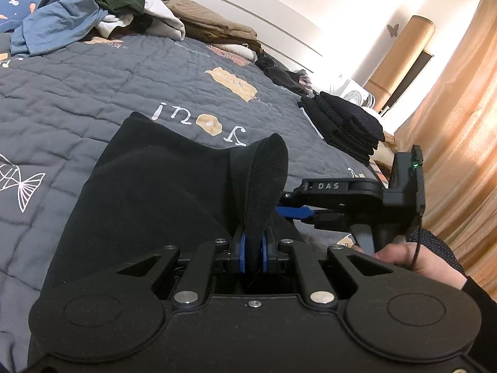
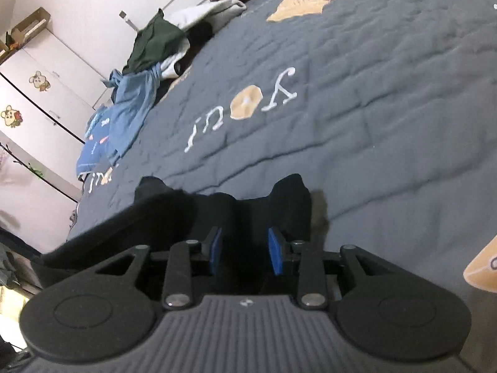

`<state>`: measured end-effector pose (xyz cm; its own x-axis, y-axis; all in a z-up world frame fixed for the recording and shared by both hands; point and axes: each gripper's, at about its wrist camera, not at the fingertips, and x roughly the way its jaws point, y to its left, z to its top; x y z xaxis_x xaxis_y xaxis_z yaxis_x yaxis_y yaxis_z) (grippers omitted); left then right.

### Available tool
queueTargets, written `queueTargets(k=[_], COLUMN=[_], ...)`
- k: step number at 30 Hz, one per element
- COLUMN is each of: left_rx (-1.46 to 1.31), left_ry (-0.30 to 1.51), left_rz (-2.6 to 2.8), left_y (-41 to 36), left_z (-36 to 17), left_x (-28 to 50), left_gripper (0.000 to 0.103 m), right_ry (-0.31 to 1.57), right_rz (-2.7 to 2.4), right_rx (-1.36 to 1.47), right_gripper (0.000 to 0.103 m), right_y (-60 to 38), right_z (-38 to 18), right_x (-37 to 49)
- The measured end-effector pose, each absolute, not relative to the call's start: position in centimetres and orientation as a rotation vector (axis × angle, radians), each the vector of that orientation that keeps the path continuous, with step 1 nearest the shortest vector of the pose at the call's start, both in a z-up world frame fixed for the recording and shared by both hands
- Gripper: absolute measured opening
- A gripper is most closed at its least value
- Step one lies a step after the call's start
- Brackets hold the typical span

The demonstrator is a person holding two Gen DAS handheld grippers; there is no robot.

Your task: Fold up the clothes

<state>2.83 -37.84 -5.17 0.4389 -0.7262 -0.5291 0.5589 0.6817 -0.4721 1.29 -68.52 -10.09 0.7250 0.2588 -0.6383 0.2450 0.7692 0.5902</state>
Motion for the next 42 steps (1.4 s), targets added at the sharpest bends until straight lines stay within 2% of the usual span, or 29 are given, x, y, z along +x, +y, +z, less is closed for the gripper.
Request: queueTargets(k=[9, 16, 26, 33, 35, 36, 38, 42], left_rx=[-0.247, -0.255, -0.258, -0.261, -0.263, -0.264, -0.265, -0.268], left_ry=[0.780, 0.786, 0.797, 0.798, 0.798, 0.798, 0.798, 0.799], left_rz=[-0.807, -0.796, -0.787, -0.788, -0.789, -0.789, -0.790, -0.791], left_y=[-37.7, -37.4, -37.2, -37.2, -37.2, -37.2, -37.1, -37.1], left_z=[-5.2, -5.3, -5.4, -5.4, -5.4, -5.4, -5.4, -5.4], left_x=[2.9, 3.0, 3.1, 3.2, 3.2, 3.2, 3.1, 3.1], left_gripper=[0.010, 0.010, 0.010, 0.010, 0.010, 0.010, 0.011, 0.011], right_ry=[0.775, 0.704, 0.771, 0.824, 0.800, 0.775, 0.729, 0.676], right_rz=[0.223, 0.311, 0.121, 0.196, 0.205, 0.201, 0.169, 0.102], right_rx=[0.766, 1.112, 0.923, 0.968, 1.037, 1.070, 1.074, 1.028], right_gripper=[0.032, 0.034, 0.034, 0.037, 0.034, 0.025, 0.017, 0.015], right_y=[-66.5, -68.5, -69.7, -67.7, -67.8, -68.1, -68.3, -68.4], right_z=[-8.5, -9.6, -10.6, -12.4, -12.6, -12.6, -12.1, -10.3], right_x=[0.7, -0.2, -0.8, 0.8, 1.0, 0.8, 0.3, -1.0])
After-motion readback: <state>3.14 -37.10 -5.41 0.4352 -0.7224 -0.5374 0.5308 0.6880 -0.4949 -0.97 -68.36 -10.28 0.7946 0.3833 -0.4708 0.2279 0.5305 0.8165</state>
